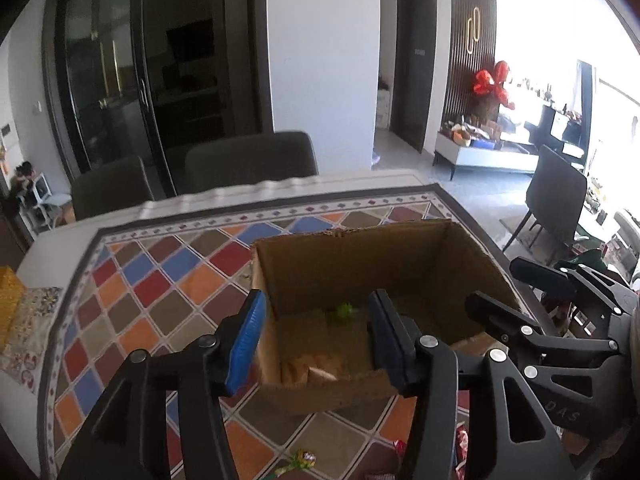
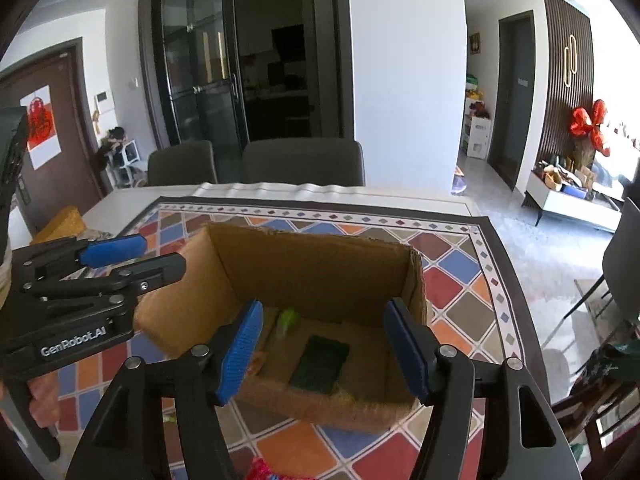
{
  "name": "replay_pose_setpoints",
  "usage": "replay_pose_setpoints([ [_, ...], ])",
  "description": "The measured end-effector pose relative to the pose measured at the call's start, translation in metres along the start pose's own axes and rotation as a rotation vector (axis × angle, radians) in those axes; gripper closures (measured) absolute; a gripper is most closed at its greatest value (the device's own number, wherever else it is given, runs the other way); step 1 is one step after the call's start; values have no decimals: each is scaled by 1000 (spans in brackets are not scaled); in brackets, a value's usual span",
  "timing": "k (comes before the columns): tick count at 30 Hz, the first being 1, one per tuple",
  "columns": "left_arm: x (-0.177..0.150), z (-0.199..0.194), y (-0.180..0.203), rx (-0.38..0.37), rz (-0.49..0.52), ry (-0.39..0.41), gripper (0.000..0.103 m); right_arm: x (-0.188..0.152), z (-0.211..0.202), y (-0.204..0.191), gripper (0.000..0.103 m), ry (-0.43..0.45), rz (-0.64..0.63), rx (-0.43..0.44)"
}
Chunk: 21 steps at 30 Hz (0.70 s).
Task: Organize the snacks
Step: 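Carry the lollipop and green bar over the box and release both, then move both tools back toward the snacks beside the box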
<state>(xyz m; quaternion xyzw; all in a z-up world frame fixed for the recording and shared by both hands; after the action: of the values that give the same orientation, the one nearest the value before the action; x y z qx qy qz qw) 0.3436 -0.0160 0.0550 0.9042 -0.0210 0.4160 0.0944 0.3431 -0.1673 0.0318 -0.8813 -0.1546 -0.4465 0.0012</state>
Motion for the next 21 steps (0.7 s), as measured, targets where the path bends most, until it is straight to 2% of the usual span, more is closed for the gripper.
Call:
replay_pose_setpoints([
  [5,-16,-31,-5,-10,-19,52,49,-9,-25,-12,39,39,-14,16],
  [18,-60,-79,-28,-11,-58,86,46,-32,-68,-51,39,85,-38,53],
  [21,-71,-84,-32,11,-52,90,45,-40,-72,-60,39,83,-39,64],
])
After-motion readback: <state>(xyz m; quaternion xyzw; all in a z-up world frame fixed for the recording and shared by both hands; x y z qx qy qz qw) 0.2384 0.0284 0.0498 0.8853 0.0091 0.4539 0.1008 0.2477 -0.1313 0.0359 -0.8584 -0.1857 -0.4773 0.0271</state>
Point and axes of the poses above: each gripper's, at about its wrist camera, not at the fingertips, and z roughly the way its jaws point, y to its right, x to its top, the point moved 2 cm from there along z, roughly the way its jaws point, and after that the axes turned 12 degrees about -z, right-handed, at the moved point
